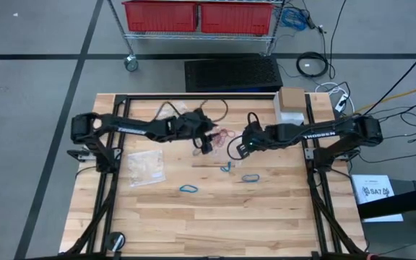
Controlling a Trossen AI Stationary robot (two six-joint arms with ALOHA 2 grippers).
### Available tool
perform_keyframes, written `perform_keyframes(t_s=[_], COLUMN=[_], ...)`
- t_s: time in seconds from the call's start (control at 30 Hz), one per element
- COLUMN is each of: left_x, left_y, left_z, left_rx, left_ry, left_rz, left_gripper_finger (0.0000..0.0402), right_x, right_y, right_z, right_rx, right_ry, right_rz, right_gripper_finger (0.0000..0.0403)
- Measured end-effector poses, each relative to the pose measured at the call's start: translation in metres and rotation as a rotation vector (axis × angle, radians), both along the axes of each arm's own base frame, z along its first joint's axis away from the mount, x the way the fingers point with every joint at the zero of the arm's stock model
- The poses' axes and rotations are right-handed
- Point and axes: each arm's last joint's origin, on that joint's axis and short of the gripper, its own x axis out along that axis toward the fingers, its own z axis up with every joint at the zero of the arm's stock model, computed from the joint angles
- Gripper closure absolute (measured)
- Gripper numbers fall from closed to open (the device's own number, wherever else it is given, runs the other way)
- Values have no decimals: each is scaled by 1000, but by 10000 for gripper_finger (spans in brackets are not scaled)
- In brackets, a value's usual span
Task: Sort rubber bands
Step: Close the transparent zip bag that contains red rubber bands
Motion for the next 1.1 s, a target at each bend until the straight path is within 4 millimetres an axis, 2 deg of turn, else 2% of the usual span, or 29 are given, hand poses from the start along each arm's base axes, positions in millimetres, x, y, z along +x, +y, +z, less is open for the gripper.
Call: perform_keyframes(t_s=[0.13, 0.23, 0.37, 0.47, 0.63, 0.73, 0.8, 1.03, 1.1], left_x=[-17, -32, -53, -67, -80, -85, -89, -111, -118], left_y=[12, 20, 30, 34, 36, 37, 38, 52, 57], left_z=[15, 23, 18, 15, 2, -3, -5, -6, -6], left_rx=[-8, -46, -127, -172, -220, -226, -236, -309, -326], left_ry=[15, -39, -126, -203, -243, -238, -240, -325, -371], left_rz=[36, 21, 4, -14, -24, -18, -28, -54, -78], left_gripper_finger=[226, 226, 226, 226, 226, 226, 226, 226, 226], right_x=[-9, -12, -15, -15, -10, -6, -3, 5, 10], right_y=[-11, -16, -20, -22, -29, -33, -34, -38, -39], right_z=[-34, -51, -59, -66, -84, -89, -89, -80, -74], right_rx=[119, 158, 160, 167, 178, 163, 128, -27, -75], right_ry=[-113, -214, -281, -254, -222, -237, -245, -214, -200], right_rz=[-124, -157, -184, -209, -261, -265, -241, -93, -27], right_gripper_finger=[311, 280, 228, 199, 187, 202, 226, 380, 394])
